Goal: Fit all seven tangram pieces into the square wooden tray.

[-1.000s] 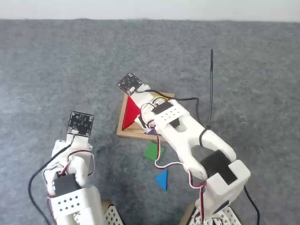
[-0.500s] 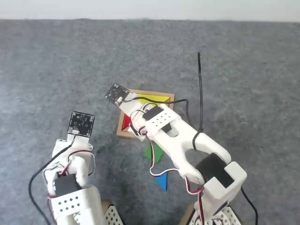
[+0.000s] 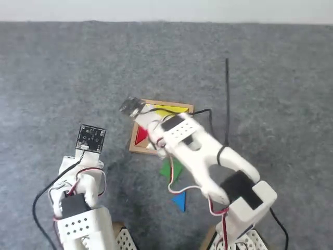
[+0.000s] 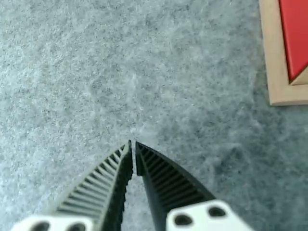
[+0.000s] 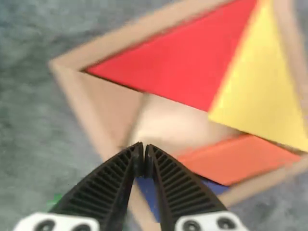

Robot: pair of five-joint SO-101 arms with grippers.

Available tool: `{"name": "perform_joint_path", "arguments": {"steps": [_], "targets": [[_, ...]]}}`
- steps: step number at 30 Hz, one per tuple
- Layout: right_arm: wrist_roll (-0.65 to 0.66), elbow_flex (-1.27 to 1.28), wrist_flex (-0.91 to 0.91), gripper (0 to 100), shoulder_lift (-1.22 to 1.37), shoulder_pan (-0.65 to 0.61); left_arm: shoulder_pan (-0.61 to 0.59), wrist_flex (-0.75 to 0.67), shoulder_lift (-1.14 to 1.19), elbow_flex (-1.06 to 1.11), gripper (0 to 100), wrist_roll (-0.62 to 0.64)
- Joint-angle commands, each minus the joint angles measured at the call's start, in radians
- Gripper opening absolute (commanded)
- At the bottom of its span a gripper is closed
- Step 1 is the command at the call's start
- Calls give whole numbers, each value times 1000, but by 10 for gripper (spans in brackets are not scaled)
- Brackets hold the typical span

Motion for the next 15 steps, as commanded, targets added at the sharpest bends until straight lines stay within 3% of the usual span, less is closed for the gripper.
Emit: {"name": "perform_joint_path", "arguments": {"steps": [1,8,15], "targets": [[12,-41,-70,28,-44,79,8,-2,-15,-10,12,-8],[12,-46,-134,27,35,99,8,-2,-15,-10,12,-8],[12,-49,-18,27,-15,170,8,-3,-15,-10,12,-8]]}}
